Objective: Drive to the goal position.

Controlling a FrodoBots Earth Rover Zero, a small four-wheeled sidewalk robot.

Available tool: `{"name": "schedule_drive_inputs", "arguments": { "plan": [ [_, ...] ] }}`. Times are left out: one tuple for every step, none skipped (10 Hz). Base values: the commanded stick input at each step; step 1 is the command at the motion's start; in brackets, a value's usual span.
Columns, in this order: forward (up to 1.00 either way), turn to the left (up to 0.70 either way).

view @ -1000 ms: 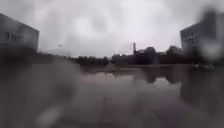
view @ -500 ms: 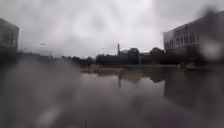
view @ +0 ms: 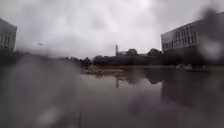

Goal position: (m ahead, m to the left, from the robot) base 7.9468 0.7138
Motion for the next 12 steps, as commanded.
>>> {"name": "schedule_drive_inputs", "arguments": {
  "plan": [
    [0.7,0.0],
    [0.7,-0.17],
    [0.7,-0.35],
    [0.7,-0.35],
    [0.7,-0.35],
    [0.7,0.0],
    [0.7,0.0],
    [0.7,0.0],
    [0.7,0.0],
    [0.7,0.0],
    [0.7,-0.04],
    [0.7,-0.29]
  ]
}}
